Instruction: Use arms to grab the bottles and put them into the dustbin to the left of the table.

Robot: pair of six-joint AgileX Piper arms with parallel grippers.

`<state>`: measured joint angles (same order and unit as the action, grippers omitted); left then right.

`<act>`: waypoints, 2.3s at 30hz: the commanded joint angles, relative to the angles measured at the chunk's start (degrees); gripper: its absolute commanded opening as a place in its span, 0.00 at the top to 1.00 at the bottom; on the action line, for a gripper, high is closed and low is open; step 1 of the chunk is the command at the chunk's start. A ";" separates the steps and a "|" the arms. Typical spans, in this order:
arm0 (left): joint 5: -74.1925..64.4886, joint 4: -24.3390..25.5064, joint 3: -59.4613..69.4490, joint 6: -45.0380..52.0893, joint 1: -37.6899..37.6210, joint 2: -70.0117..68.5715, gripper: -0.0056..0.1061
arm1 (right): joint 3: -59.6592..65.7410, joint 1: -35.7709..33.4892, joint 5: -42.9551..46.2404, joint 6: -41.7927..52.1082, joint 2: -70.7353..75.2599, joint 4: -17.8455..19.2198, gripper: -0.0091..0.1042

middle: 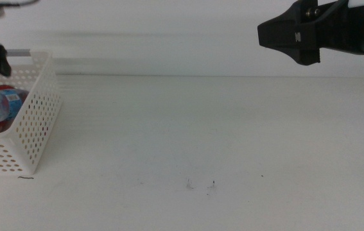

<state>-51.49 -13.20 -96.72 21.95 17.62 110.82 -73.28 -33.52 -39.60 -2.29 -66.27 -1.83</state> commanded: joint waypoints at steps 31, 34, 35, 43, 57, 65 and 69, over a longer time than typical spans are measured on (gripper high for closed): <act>27.40 -16.06 43.79 8.16 -29.64 -68.59 0.11 | -0.44 -0.10 0.57 0.64 0.20 -0.05 0.15; 29.94 -16.42 46.97 7.59 -29.64 -72.25 0.11 | -0.44 -0.10 0.57 0.64 0.20 -0.05 0.15; 29.95 -16.32 47.38 7.53 -29.64 -72.55 0.11 | -0.44 -0.10 0.57 0.64 0.20 -0.05 0.15; 28.89 -16.17 47.82 6.65 -29.64 -72.98 0.11 | -0.44 -0.10 0.57 0.64 0.20 -0.05 0.15; 28.03 4.28 47.95 -13.17 -29.64 -72.98 0.11 | -0.44 -0.10 0.57 0.64 0.20 -0.06 0.15; 36.03 4.58 47.95 -13.22 -29.64 -72.98 0.11 | -0.44 -0.10 0.57 0.64 0.20 0.10 0.15; 36.76 4.58 47.95 -13.22 -29.64 -72.98 0.11 | -0.44 -0.10 0.57 0.64 0.20 0.10 0.15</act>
<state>-15.74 -8.81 -48.63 9.14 -11.83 38.08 -73.28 -33.52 -39.60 -2.29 -66.27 -1.83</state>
